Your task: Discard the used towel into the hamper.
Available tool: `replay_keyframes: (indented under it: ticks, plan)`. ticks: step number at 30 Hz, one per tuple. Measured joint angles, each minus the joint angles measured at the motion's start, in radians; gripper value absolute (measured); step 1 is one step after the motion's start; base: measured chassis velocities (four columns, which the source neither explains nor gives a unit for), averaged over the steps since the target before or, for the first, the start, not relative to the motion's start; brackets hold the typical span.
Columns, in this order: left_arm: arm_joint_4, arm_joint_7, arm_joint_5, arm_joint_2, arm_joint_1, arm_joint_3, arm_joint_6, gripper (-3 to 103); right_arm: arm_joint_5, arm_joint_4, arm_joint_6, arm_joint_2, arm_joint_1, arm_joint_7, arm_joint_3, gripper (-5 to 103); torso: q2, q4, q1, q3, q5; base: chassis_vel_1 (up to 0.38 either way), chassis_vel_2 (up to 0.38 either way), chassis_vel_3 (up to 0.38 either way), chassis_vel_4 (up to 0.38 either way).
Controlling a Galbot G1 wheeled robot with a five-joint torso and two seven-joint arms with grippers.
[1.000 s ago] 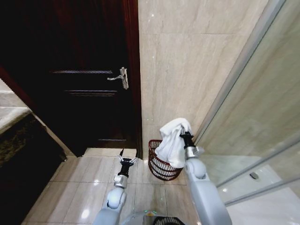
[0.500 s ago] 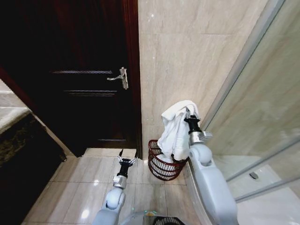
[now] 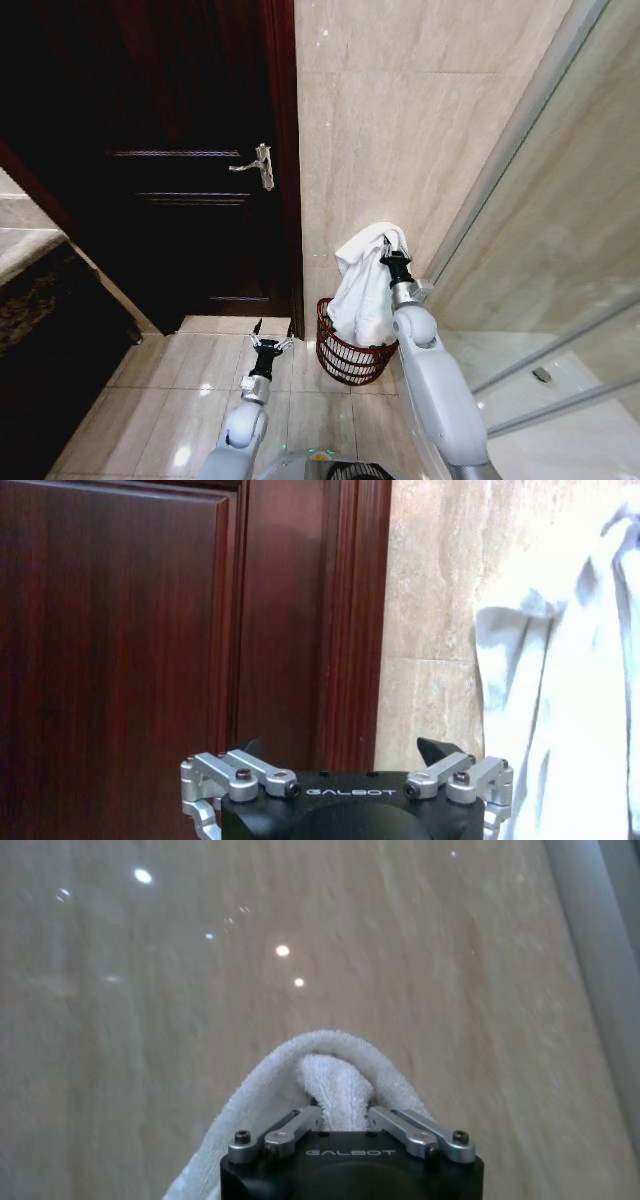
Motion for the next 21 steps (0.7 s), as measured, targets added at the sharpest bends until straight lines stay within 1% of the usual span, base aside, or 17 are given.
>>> replay_keyframes:
  ticks: [8, 12, 18, 21]
  plan:
    - [-0.002, 0.001, 0.021, -0.012, 0.001, 0.003, 0.0, 100, -0.005, -0.081, 0.046, 0.018, -0.045, -0.025, 0.023, 8, 0.0, 0.0001, 0.0, 0.0, 0.0001, 0.0, 0.0, 0.0, 0.0]
    - [-0.004, 0.001, 0.026, -0.017, 0.004, 0.003, 0.0, 100, -0.003, -0.095, 0.054, 0.024, -0.078, -0.03, 0.025, 8, 0.0, 0.0001, 0.0, 0.0, 0.0001, 0.0, 0.0, 0.0, 0.0]
    - [-0.008, 0.001, 0.027, -0.017, 0.007, 0.002, 0.0, 100, 0.002, -0.093, 0.043, 0.028, -0.114, -0.02, 0.029, 8, 0.0, 0.0001, 0.0, 0.0, 0.0001, 0.0, 0.0, 0.0, 0.0]
    - [-0.009, 0.0, 0.027, -0.016, 0.009, 0.001, 0.0, 100, 0.018, -0.07, 0.002, 0.02, -0.142, 0.013, 0.032, 8, 0.0, 0.0002, 0.0, 0.0, -0.0001, 0.0, 0.0, 0.0, 0.0]
